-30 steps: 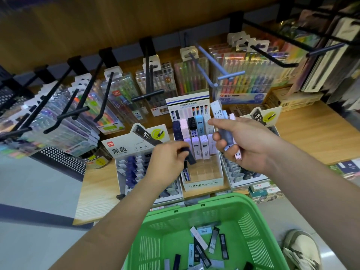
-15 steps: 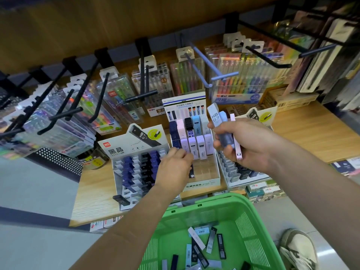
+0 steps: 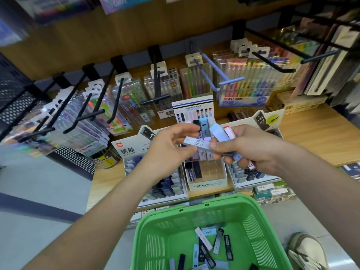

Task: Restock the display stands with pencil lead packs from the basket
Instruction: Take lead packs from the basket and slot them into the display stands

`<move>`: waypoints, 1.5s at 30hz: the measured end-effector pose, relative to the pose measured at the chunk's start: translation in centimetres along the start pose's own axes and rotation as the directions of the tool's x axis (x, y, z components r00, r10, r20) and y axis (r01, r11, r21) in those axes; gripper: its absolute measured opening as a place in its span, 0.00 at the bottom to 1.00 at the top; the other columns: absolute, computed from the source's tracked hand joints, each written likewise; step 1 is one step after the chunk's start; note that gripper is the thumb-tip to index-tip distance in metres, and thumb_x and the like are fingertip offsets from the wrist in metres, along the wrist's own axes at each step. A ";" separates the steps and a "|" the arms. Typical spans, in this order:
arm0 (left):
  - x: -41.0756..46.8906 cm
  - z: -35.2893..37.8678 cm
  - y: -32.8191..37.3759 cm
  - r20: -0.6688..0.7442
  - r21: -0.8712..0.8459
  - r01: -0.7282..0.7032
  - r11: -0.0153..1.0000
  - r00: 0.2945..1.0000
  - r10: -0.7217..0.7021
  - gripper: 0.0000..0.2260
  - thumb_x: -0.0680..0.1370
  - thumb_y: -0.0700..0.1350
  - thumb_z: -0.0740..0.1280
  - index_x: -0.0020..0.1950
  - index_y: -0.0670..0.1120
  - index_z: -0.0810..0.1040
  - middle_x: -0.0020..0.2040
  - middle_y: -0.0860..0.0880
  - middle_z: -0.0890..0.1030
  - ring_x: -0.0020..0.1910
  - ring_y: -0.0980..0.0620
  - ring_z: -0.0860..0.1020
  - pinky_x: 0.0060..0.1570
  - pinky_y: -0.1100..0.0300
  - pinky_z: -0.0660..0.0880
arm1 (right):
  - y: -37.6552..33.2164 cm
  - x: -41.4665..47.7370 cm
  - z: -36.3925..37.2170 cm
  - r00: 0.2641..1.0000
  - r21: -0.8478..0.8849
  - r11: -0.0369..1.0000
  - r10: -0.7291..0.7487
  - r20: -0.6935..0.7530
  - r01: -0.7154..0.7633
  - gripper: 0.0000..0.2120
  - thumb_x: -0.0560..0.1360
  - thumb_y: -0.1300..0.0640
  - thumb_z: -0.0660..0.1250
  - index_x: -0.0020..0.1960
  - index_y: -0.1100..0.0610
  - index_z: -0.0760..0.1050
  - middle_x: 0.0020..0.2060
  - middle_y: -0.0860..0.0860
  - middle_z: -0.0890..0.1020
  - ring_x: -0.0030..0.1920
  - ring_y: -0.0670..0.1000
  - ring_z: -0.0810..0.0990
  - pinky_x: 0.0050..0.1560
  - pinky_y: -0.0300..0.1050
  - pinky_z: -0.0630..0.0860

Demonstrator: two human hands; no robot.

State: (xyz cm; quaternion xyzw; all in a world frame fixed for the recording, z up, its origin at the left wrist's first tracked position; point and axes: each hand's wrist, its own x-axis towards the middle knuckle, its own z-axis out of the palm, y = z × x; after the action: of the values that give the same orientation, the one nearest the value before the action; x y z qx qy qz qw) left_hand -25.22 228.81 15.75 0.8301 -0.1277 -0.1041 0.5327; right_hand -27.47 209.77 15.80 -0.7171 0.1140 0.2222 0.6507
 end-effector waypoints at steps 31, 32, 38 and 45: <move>-6.3 -12.5 -7.9 -0.269 0.759 0.234 0.608 0.963 -0.035 0.06 0.73 0.39 0.72 0.45 0.50 0.82 0.37 0.56 0.79 0.36 0.58 0.73 0.38 0.65 0.65 | 0.9 0.7 7.0 0.998 0.182 0.982 0.055 0.035 -0.061 0.07 0.81 0.61 0.63 0.55 0.58 0.79 0.47 0.54 0.78 0.27 0.47 0.81 0.25 0.38 0.76; -6.4 -12.4 -8.1 -0.252 0.759 0.226 0.611 0.967 -0.044 0.06 0.73 0.39 0.72 0.43 0.50 0.81 0.35 0.56 0.77 0.36 0.58 0.73 0.38 0.65 0.65 | 0.8 0.8 7.2 0.998 0.181 0.982 0.056 0.038 -0.062 0.07 0.81 0.61 0.63 0.54 0.57 0.79 0.48 0.53 0.79 0.29 0.47 0.83 0.25 0.38 0.76; -6.7 -11.0 -8.9 -0.095 0.757 0.128 0.641 0.992 -0.086 0.06 0.71 0.41 0.72 0.44 0.52 0.82 0.38 0.57 0.79 0.41 0.58 0.78 0.48 0.60 0.76 | 0.9 1.1 8.5 0.998 0.106 0.994 0.017 0.058 -0.023 0.05 0.80 0.60 0.65 0.54 0.56 0.78 0.34 0.50 0.82 0.39 0.54 0.87 0.22 0.36 0.73; -6.4 -13.2 -11.5 -0.297 0.731 0.236 0.640 0.955 -0.013 0.05 0.74 0.40 0.70 0.47 0.48 0.83 0.39 0.55 0.80 0.42 0.53 0.78 0.44 0.64 0.70 | 1.2 1.1 9.0 0.999 -0.013 1.000 0.006 0.034 -0.006 0.04 0.80 0.54 0.65 0.53 0.52 0.76 0.34 0.50 0.86 0.28 0.50 0.83 0.18 0.33 0.61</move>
State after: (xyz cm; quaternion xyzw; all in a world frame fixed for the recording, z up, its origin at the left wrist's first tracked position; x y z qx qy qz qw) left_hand -26.03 246.78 10.95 0.9892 -0.0292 0.0335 0.1396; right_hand -28.60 218.64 13.77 -0.7171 0.1038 0.2371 0.6471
